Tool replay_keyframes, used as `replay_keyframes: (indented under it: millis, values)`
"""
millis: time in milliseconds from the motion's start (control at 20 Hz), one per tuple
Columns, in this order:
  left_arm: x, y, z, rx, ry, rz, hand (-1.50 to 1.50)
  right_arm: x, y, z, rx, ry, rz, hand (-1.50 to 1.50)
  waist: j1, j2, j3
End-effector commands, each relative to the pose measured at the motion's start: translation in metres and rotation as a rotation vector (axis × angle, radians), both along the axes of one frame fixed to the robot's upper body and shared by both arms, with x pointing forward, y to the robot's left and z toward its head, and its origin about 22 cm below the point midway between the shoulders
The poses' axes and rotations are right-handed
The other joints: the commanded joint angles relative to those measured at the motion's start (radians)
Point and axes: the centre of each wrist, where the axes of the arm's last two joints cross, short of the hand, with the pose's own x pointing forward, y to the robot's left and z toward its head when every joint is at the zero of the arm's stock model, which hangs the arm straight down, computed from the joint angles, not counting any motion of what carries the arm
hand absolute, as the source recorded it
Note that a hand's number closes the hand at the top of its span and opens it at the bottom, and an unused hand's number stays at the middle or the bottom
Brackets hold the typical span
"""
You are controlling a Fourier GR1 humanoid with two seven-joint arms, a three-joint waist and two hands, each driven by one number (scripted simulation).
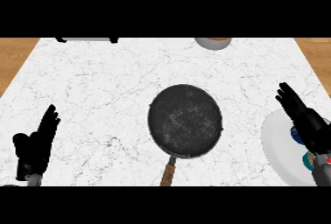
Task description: Pick the cupcake from the plate and place it in the pan
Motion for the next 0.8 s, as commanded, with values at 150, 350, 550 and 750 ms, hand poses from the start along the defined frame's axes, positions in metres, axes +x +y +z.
replay_keyframes:
  millis: [150,350,550,750]
  values:
    - [0.0,0.003,0.013,0.098,-0.023,-0.078,0.0,-0.008,-0.075,0.038,0.111,-0.191,-0.572,-1.5,-0.054,0.025,0.021]
    - [-0.002,0.001,0.013,0.122,-0.017,-0.09,0.0,-0.065,-0.142,0.009,-0.097,0.065,-1.093,-1.5,-0.128,0.038,0.014]
    - [-0.011,-0.007,0.006,0.115,0.017,-0.129,0.0,-0.098,-0.14,-0.003,0.044,0.134,-1.368,-1.5,-0.088,0.025,0.013]
    - [-0.006,-0.021,0.019,0.111,-0.006,-0.157,0.0,-0.145,-0.133,0.002,-0.262,0.332,-1.257,-1.5,-0.061,0.031,0.013]
